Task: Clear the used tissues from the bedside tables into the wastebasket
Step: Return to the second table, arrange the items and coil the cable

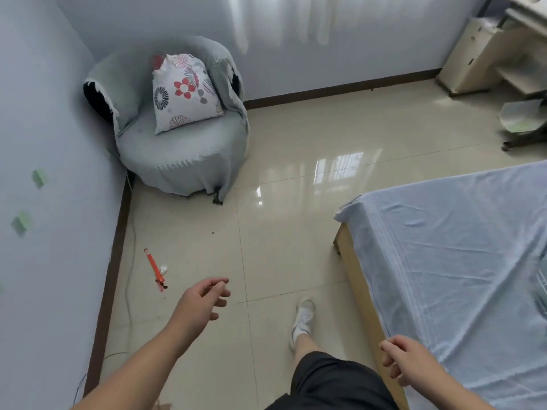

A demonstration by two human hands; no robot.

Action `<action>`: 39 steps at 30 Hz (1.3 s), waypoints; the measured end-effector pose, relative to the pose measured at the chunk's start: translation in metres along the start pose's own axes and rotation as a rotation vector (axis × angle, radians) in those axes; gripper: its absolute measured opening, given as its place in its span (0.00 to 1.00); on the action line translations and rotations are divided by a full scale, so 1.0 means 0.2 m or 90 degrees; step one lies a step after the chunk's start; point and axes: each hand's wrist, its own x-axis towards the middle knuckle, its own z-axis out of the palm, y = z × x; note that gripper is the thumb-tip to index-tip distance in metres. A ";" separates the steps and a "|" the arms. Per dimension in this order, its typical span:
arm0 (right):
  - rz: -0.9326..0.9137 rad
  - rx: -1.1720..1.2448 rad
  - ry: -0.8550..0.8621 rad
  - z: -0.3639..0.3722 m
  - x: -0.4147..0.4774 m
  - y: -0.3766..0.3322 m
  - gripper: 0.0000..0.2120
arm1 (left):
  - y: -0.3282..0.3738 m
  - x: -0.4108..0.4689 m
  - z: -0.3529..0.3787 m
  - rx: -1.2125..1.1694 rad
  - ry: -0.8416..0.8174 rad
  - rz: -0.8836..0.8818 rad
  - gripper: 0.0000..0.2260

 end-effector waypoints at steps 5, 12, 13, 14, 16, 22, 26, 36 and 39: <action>-0.012 0.004 0.001 -0.20 0.41 -0.54 0.10 | 0.45 0.49 0.07 0.010 0.003 0.019 0.09; -0.160 -0.004 0.000 -0.57 0.76 -1.63 0.11 | 0.81 1.05 0.06 -0.016 0.023 -0.021 0.10; -0.176 0.010 0.007 -0.61 0.82 -1.76 0.11 | 0.84 1.14 0.07 -0.023 0.026 -0.030 0.10; -0.187 0.022 0.015 -0.65 0.88 -1.88 0.10 | 0.86 1.23 0.07 -0.027 0.027 -0.042 0.10; -0.205 0.036 0.040 -0.73 1.03 -2.07 0.09 | 0.90 1.43 0.08 -0.036 0.029 -0.070 0.09; -0.169 0.056 0.110 -0.96 1.42 -2.41 0.09 | 1.28 2.12 0.15 -0.003 -0.020 -0.070 0.08; -0.078 0.120 0.163 -1.09 1.57 -2.43 0.09 | 1.76 2.54 0.28 0.069 -0.118 -0.018 0.08; 0.137 0.381 0.229 -1.25 1.80 -2.05 0.09 | 2.90 3.20 1.08 0.241 -0.319 0.154 0.09; 0.207 0.478 0.246 -1.36 1.95 -1.98 0.10 | 3.14 3.33 1.39 0.282 -0.351 0.179 0.09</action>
